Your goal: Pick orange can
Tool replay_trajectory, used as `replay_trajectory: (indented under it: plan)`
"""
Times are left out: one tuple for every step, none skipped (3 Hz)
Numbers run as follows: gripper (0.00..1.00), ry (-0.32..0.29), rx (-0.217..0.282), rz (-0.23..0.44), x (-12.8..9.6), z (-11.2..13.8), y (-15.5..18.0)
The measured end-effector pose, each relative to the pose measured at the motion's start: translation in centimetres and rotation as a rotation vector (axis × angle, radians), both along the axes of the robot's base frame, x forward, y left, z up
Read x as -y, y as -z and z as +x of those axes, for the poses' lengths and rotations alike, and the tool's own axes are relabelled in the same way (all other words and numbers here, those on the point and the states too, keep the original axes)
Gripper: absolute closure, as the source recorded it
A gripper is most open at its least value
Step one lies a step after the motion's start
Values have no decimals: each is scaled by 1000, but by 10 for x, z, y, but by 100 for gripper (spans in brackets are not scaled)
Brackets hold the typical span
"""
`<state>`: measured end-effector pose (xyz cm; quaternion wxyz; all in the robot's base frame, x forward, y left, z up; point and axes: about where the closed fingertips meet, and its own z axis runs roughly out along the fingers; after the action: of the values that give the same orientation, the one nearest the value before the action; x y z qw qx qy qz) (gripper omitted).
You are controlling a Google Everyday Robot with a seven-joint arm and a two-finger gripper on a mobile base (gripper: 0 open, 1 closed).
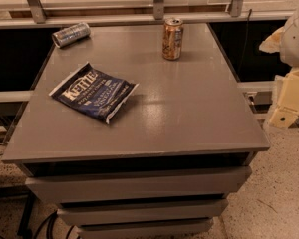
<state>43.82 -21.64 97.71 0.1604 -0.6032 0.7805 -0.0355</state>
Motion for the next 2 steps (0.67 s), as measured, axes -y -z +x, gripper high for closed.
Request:
replay_trajectory:
  plan:
    - [0,0,0,0,0,0,0]
    - [0,19,22,12,2,7,-2]
